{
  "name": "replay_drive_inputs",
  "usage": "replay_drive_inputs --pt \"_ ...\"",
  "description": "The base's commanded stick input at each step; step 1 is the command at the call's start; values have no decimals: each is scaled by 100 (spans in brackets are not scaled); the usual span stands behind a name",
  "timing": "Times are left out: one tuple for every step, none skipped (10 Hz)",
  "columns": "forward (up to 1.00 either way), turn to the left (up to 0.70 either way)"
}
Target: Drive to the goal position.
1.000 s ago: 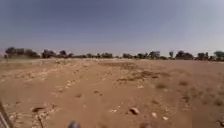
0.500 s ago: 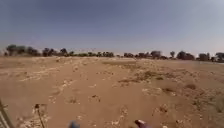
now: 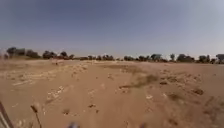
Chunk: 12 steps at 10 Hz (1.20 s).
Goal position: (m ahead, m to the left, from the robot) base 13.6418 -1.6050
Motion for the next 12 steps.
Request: replay_drive_inputs --pt "50 0" --pt "50 0" --pt "50 0" --pt "50 0" --pt "50 0" --pt "50 0" --pt "50 0" --pt "50 0" --pt "50 0" --pt "50 0" --pt "50 0" --pt "50 0"
